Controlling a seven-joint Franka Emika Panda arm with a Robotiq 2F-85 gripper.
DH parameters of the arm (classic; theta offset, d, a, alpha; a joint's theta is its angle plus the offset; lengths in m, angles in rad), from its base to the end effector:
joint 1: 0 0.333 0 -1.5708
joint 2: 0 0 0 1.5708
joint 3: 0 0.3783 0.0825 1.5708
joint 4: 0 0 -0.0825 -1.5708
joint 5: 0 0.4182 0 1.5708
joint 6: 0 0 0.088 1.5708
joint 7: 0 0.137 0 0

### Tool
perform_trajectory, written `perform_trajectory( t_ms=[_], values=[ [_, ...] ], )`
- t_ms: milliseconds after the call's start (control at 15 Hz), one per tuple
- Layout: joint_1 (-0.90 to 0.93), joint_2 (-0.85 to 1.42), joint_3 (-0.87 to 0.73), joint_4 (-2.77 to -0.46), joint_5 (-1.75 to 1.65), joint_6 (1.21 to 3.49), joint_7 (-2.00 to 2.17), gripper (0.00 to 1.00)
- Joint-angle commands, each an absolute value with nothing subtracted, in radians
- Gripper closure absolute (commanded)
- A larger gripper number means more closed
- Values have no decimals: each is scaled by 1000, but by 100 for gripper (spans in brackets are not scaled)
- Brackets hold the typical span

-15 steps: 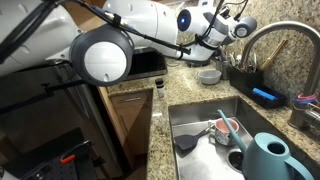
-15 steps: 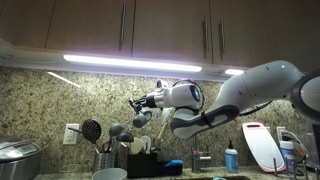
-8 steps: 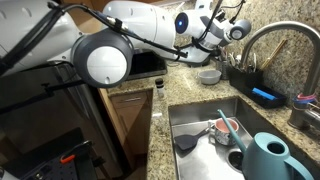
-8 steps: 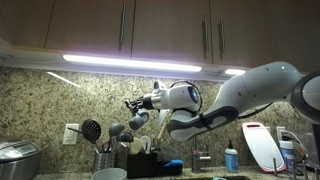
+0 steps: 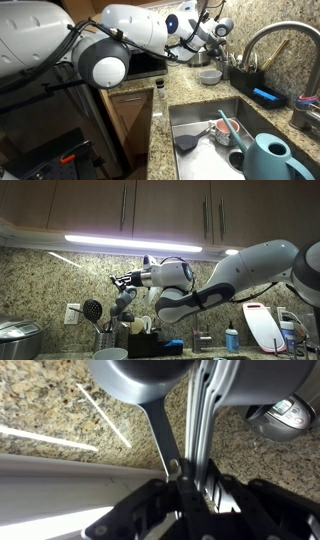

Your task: Pick up the grey object above the sink and place it on the counter-top

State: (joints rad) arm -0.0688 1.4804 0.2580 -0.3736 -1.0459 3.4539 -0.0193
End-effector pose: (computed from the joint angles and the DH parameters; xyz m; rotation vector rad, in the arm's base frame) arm 0.9302 0.0766 0.3112 1.7896 0.9889 1.8917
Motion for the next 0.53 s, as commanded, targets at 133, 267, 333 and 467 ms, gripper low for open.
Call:
perform_trajectory(
  t_ms=[133, 267, 333, 467],
  values=[
    [-72, 1480, 362, -373, -1184, 3454, -57, 95],
    [-73, 1481, 392, -380, -1239, 3454, -65, 95],
    [-75, 1481, 411, -392, -1277, 3454, -58, 95],
    [-76, 1483, 447, -399, -1338, 3454, -68, 95]
  ],
)
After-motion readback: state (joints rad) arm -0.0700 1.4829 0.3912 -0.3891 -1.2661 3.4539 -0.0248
